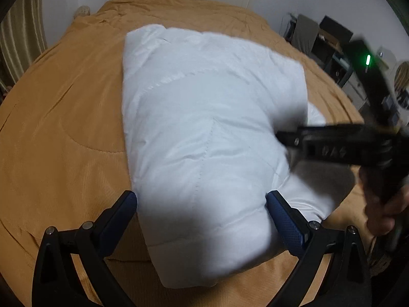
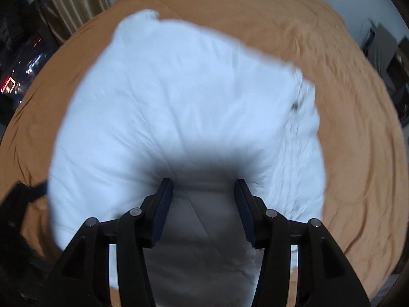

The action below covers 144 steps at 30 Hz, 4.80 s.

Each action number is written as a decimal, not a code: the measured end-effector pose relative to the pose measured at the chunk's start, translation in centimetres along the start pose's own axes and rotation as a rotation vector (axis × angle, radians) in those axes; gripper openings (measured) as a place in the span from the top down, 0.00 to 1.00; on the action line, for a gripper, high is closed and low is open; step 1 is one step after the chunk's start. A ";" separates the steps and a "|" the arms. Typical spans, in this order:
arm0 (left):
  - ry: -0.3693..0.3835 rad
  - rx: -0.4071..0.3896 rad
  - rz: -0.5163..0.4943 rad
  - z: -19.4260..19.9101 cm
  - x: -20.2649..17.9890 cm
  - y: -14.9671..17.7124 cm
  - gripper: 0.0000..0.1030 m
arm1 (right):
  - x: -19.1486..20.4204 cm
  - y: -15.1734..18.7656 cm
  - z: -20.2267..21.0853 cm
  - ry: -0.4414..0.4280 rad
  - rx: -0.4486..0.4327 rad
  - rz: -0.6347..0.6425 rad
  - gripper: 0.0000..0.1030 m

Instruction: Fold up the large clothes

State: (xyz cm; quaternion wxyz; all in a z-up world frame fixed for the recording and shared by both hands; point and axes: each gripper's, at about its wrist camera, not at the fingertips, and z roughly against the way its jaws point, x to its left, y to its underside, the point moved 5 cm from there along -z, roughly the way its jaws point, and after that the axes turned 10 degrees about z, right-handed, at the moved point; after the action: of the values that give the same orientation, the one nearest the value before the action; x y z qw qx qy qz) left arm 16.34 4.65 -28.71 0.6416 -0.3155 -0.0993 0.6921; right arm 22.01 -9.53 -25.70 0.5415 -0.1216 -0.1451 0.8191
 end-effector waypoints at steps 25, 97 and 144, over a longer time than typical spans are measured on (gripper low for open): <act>-0.034 0.038 -0.032 -3.1 -0.1 0.9 0.00 | -2.9 -7.5 -1.4 0.018 -0.137 -0.097 0.42; -0.290 0.169 0.173 19.1 -8.7 -2.9 0.01 | 4.2 10.6 23.5 0.018 0.183 -0.207 0.00; -0.295 0.194 0.175 17.7 -9.1 -2.6 0.01 | 4.0 11.0 20.9 0.044 0.251 -0.188 0.00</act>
State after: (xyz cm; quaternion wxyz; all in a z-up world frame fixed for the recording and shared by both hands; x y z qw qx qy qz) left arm 8.31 1.12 -10.68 0.5849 -0.1546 -0.0971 0.7903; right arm 3.64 -12.10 -10.48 0.6299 -0.0567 -0.0404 0.7735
